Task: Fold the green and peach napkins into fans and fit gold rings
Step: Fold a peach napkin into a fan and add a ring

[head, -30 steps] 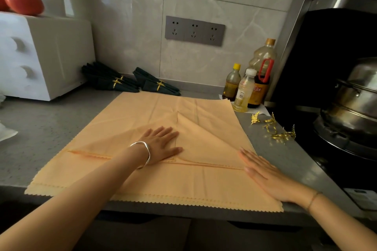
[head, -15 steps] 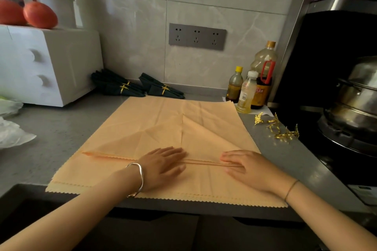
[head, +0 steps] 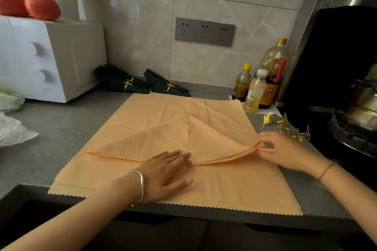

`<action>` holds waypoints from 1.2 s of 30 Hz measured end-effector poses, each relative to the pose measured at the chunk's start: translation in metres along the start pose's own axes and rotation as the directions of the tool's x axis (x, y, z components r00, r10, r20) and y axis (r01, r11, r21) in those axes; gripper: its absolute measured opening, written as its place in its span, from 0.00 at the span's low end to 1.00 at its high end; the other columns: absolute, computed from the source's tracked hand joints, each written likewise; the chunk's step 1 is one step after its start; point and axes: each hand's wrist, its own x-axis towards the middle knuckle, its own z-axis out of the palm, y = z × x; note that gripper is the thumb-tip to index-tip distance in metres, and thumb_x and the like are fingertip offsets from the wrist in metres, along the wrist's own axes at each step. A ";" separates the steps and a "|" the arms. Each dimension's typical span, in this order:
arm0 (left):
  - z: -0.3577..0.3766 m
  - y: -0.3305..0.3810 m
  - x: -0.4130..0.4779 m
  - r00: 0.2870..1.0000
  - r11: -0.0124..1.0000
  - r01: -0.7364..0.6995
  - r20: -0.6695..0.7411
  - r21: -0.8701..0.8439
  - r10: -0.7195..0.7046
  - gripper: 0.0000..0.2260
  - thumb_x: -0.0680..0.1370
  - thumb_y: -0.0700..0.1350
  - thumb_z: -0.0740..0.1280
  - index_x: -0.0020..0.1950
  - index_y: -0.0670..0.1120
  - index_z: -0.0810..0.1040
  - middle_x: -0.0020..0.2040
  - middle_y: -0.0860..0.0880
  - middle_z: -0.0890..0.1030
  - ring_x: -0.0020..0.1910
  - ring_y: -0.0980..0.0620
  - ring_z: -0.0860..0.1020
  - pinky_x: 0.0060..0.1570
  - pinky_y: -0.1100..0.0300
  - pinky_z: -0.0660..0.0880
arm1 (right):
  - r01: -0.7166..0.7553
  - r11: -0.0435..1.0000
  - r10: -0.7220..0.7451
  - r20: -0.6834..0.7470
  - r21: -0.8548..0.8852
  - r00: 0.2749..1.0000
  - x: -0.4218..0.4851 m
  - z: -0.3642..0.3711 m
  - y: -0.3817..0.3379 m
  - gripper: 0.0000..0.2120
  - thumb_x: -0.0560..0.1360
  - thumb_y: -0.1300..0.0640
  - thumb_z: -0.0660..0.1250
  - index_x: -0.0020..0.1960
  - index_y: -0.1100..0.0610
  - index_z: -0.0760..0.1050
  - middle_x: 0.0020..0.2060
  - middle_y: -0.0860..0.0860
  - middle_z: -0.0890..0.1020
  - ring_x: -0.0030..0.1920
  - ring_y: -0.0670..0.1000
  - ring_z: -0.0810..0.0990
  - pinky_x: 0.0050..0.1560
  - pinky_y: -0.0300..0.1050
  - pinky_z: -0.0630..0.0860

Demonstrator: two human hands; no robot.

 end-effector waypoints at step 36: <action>0.000 0.009 -0.002 0.998 0.998 0.057 -0.007 -0.037 -0.057 0.34 0.74 0.68 0.41 0.77 0.57 0.41 0.77 0.61 0.49 0.75 0.62 0.39 0.74 0.59 0.38 | -0.061 0.756 0.254 -0.206 0.652 0.945 0.196 0.093 -0.057 0.10 0.72 0.59 0.71 0.50 0.54 0.74 0.41 0.47 0.77 0.40 0.46 0.74 0.44 0.37 0.72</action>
